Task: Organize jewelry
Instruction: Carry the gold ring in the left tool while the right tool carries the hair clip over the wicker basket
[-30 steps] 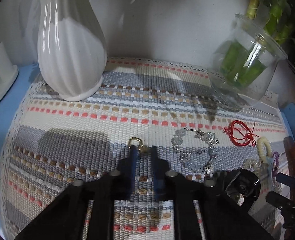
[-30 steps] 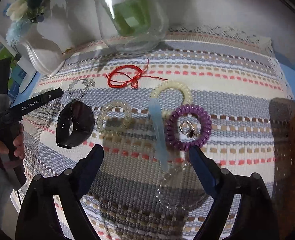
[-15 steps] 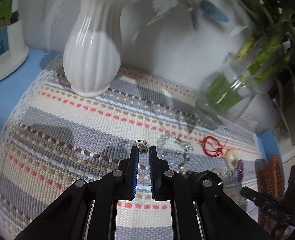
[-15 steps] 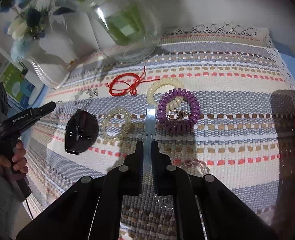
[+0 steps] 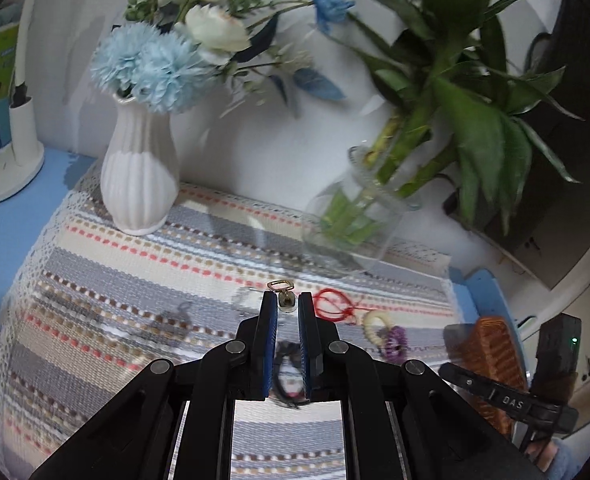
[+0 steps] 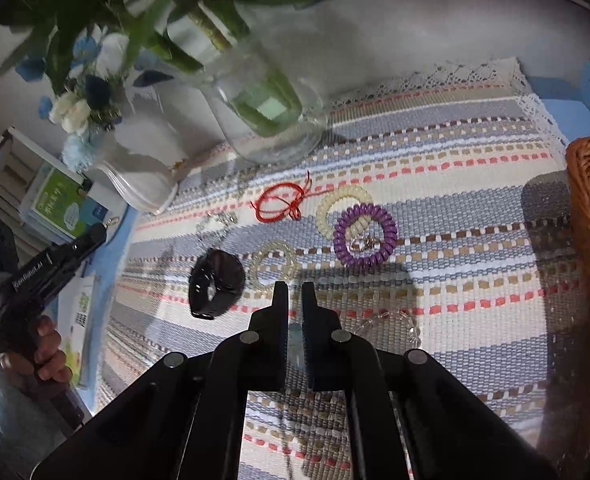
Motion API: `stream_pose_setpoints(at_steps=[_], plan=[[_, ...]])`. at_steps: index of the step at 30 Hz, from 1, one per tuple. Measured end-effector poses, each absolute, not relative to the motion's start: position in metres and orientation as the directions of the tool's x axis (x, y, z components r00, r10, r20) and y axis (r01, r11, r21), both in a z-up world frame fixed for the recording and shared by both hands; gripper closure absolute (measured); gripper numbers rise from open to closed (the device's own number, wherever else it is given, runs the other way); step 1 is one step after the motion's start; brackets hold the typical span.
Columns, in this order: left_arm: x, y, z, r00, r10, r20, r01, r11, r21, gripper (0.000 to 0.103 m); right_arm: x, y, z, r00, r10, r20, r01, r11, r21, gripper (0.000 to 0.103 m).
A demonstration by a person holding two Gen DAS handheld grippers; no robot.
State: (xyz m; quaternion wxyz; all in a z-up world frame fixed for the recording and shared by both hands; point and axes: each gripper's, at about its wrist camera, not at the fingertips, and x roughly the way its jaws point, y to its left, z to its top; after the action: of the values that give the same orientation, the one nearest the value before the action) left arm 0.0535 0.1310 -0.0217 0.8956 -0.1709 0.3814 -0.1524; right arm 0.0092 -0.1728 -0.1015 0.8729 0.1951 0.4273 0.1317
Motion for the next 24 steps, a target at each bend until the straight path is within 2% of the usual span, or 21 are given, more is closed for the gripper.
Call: stream_pose_setpoints(at_steps=[6, 12, 16, 24], plan=[[0.042, 0.107, -0.013, 0.649, -0.425, -0.631, 0.173, 0.890, -0.422, 0.093, 0.003, -0.185, -0.084, 0.630, 0.364, -0.686, -0.053, 0.901, 0.430, 0.095], [0.026, 0.072, -0.001, 0.621, -0.422, -0.660, 0.201, 0.900, -0.386, 0.093, -0.013, -0.211, -0.067, 0.672, 0.375, -0.638, -0.039, 0.879, 0.475, 0.095], [0.019, 0.039, 0.011, 0.596, -0.484, -0.640, 0.260, 0.871, -0.417, 0.093, -0.027, -0.233, -0.041, 0.723, 0.355, -0.593, -0.034, 0.875, 0.483, 0.095], [0.013, -0.042, 0.028, 0.536, -0.569, -0.624, 0.415, 0.821, -0.393, 0.093, -0.069, -0.303, 0.009, 0.821, 0.251, -0.513, 0.040, 0.871, 0.490, 0.096]])
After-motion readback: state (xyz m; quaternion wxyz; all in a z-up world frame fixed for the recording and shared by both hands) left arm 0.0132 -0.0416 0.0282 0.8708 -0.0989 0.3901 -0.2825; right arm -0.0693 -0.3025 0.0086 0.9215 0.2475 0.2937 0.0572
